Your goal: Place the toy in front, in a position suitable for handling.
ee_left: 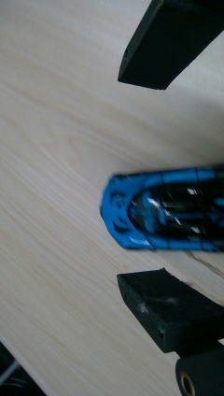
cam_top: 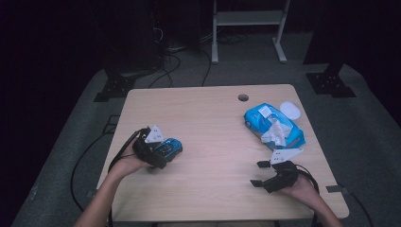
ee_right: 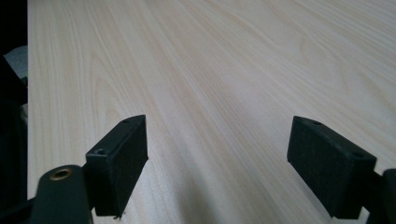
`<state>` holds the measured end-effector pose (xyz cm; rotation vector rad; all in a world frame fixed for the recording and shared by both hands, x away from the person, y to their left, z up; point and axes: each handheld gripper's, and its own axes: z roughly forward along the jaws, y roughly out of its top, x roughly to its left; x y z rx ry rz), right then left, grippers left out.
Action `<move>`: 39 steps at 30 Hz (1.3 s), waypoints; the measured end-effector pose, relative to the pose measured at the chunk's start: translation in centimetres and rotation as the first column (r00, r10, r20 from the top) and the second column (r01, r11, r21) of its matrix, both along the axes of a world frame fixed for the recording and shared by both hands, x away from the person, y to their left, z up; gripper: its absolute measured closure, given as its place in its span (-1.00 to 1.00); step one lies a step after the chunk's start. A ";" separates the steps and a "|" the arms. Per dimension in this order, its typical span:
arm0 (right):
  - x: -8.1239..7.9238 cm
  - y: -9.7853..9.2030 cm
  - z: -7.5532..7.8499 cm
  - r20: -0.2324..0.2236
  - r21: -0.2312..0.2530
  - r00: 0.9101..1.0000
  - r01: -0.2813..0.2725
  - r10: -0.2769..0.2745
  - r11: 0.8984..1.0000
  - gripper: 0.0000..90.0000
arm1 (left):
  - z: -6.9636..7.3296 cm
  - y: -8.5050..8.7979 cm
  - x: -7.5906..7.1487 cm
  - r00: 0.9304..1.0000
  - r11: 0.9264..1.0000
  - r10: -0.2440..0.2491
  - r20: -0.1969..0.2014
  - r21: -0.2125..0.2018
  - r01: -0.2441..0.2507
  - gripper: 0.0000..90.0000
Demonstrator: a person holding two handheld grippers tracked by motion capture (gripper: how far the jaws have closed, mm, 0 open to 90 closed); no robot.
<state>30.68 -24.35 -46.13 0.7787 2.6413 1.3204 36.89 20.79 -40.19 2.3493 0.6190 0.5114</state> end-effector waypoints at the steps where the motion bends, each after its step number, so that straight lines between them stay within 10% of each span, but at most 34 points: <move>1: 0.0 0.0 0.0 0.000 0.000 1.000 0.000 0.000 1.000 -0.57 | 0.0 0.0 0.0 1.000 1.000 0.000 0.000 0.000 0.000 -0.91; 5: -0.1 0.2 -0.1 0.017 -0.023 1.000 -0.011 0.011 1.000 -0.56 | -0.5 1.0 1.2 0.998 0.999 0.035 -0.046 -0.009 -0.036 -0.91; 23: 0.0 0.5 -0.4 -0.018 -0.032 1.000 -0.016 0.015 0.999 -0.55 | -4.7 0.4 4.1 0.976 0.981 0.068 -0.207 0.194 -0.027 -0.85; 33: 0.0 0.7 -0.4 -0.018 -0.038 1.000 -0.024 0.023 0.999 -0.55 | -5.0 -0.2 4.6 0.950 0.984 0.077 -0.302 0.179 -0.023 -0.60; 39: 0.0 0.6 -0.3 -0.023 -0.032 1.000 -0.021 0.020 0.999 -0.53 | -4.8 0.0 4.6 0.948 0.984 0.072 -0.309 0.178 -0.017 -0.44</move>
